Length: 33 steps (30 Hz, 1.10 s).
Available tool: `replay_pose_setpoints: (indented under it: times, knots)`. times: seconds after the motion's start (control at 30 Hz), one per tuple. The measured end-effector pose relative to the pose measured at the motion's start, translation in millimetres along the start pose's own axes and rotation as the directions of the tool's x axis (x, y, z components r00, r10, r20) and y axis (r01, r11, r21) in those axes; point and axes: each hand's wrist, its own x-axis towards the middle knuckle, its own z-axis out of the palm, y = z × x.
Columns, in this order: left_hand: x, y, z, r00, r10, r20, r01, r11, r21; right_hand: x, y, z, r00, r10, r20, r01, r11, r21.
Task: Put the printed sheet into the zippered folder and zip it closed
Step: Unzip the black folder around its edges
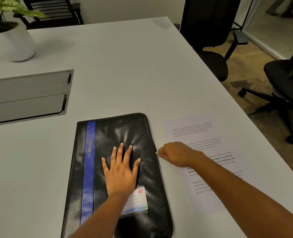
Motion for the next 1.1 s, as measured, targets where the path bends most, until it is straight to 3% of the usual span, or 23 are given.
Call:
replay_pose_setpoints:
  times: [0.57,0.7,0.87,1.0,1.1]
  knots:
    - [1,0,1,1.000,-0.002,-0.008,0.002,1.000,0.007,-2,2,7,1.000,-0.008,-0.021,0.009,0.999,0.032]
    - [1,0,2,1.000,0.003,-0.004,-0.003,1.000,0.019,-7,2,21,0.985,0.053,-0.163,-0.035,0.993,0.115]
    - [0,1,2,1.000,0.010,0.004,-0.010,0.999,0.035,-5,-11,48,0.832,0.299,-0.468,-0.127,0.923,0.364]
    - [0,0,1,1.000,0.007,0.011,-0.008,0.999,0.031,-2,-22,53,0.713,0.460,-0.529,-0.101,0.814,0.572]
    - [1,1,1,1.000,0.007,0.013,-0.007,1.000,0.024,-4,-28,57,0.667,0.527,-0.527,-0.104,0.766,0.634]
